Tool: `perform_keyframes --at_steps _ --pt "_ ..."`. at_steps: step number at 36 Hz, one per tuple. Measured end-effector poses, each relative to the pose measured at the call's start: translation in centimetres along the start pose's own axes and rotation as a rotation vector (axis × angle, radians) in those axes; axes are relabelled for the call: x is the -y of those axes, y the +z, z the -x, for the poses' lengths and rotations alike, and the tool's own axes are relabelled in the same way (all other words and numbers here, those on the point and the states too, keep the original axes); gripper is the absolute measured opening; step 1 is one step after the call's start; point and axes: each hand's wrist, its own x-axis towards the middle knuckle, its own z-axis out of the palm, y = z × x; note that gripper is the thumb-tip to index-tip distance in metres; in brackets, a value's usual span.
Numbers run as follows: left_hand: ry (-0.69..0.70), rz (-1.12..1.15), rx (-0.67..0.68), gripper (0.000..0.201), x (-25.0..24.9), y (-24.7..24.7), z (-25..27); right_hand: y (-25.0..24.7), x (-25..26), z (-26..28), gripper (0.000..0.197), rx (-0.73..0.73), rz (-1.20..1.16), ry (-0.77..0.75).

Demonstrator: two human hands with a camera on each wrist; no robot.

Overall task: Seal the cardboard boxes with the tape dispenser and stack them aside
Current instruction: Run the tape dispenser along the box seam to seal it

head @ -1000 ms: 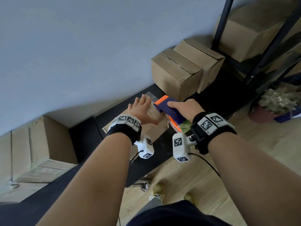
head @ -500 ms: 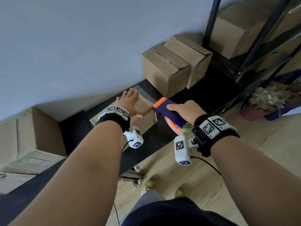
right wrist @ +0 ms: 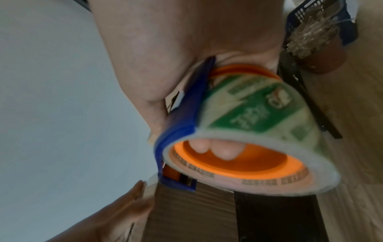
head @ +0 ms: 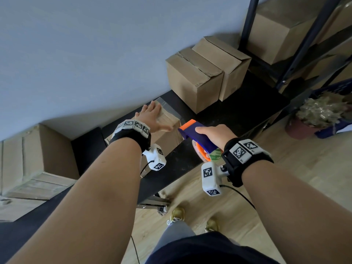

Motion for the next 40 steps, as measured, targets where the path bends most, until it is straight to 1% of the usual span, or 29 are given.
perform_keyframes --at_steps 2,5,9,14,21,25,27,28,30,32,36,38,40 --pt "-0.013 0.024 -0.028 0.113 0.0 0.1 -0.3 0.2 0.1 -0.3 0.036 0.004 0.004 0.007" --pt "-0.050 0.041 -0.134 0.106 -0.8 0.4 -0.3 0.3 0.2 -0.6 0.038 0.007 -0.003 0.012" --pt "-0.087 0.023 -0.225 0.103 -1.6 1.4 -0.2 0.2 0.1 -1.0 0.038 0.010 0.007 0.017" --pt "-0.089 0.019 -0.229 0.104 -1.5 1.5 -0.4 0.6 0.4 -1.9 0.041 0.002 0.002 0.031" --pt "-0.064 -0.005 -0.273 0.098 -1.6 1.8 0.2 0.1 1.7 -2.7 0.035 0.029 -0.056 0.093" --pt "-0.073 -0.011 -0.267 0.097 -1.6 1.9 0.2 -0.6 2.5 -3.3 0.041 0.048 -0.061 0.094" --pt "-0.083 -0.006 -0.250 0.097 -1.8 1.8 0.1 -0.9 2.9 -3.7 0.033 0.032 -0.078 0.072" --pt "-0.086 -0.003 -0.241 0.096 -1.8 1.8 0.1 -1.0 3.0 -3.8 0.031 0.054 -0.082 0.070" --pt "-0.087 -0.003 -0.241 0.095 -1.8 1.7 0.2 -1.2 3.0 -4.2 0.034 0.149 -0.093 0.116" --pt "-0.086 -0.009 -0.248 0.095 -1.9 1.8 0.2 -1.4 2.8 -4.2 0.032 0.206 -0.102 0.149" --pt "-0.091 -0.023 -0.275 0.095 -1.8 2.3 0.4 -1.3 2.1 -4.5 0.033 0.209 -0.134 0.170" --pt "-0.095 -0.034 -0.278 0.095 -1.9 2.4 0.4 -1.3 1.7 -4.6 0.029 0.220 -0.159 0.168" --pt "-0.107 -0.041 -0.284 0.095 -1.9 2.4 0.4 -1.4 1.3 -4.8 0.027 0.197 -0.166 0.186"
